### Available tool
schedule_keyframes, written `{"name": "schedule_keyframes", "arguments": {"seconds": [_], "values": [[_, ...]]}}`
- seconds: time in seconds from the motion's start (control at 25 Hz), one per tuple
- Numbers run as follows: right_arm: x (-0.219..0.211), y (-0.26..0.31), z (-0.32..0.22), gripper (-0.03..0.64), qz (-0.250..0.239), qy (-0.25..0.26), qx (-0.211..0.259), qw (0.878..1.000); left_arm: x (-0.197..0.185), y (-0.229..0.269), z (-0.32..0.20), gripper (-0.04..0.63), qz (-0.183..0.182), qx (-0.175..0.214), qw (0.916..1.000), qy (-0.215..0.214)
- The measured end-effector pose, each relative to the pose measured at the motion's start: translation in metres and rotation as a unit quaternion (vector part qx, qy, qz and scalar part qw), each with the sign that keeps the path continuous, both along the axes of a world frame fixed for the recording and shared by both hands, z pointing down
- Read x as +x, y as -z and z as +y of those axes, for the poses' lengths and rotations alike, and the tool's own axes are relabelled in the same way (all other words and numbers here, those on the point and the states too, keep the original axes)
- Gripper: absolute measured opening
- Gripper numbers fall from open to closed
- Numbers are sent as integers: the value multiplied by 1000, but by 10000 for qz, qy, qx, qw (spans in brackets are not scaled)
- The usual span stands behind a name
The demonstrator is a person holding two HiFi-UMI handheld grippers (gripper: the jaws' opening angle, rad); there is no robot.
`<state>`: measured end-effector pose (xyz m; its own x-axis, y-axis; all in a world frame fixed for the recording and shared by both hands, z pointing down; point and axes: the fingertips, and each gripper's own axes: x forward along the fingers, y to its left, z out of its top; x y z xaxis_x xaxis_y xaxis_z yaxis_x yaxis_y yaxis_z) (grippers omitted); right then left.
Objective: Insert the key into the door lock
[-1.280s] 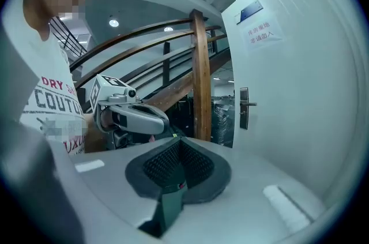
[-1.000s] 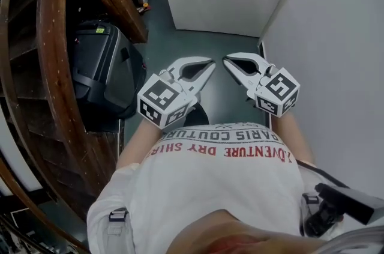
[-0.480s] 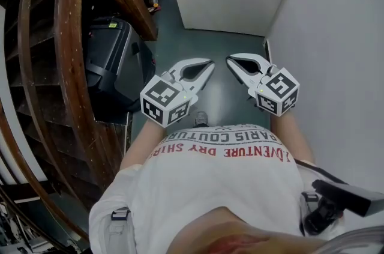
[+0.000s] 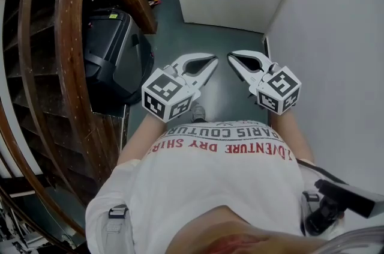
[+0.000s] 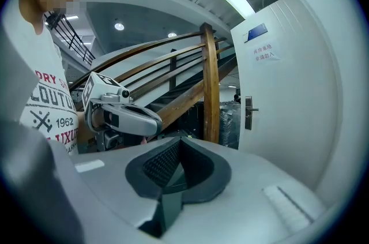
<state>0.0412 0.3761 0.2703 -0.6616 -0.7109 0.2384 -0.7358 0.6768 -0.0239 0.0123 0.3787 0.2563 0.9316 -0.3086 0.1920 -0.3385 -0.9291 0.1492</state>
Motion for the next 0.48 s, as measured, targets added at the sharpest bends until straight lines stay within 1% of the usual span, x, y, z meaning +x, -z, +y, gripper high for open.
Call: {"name": "schedule_keyframes", "arguments": {"seconds": [0.24,0.48], "values": [[-5,8,2,2,41,34,-9,10000,-6,7,0,2,79,-28,10000,40],[-7,7,9,2,8,77,3,10000,-6,6,8,2,79,-31,10000,29]]}}
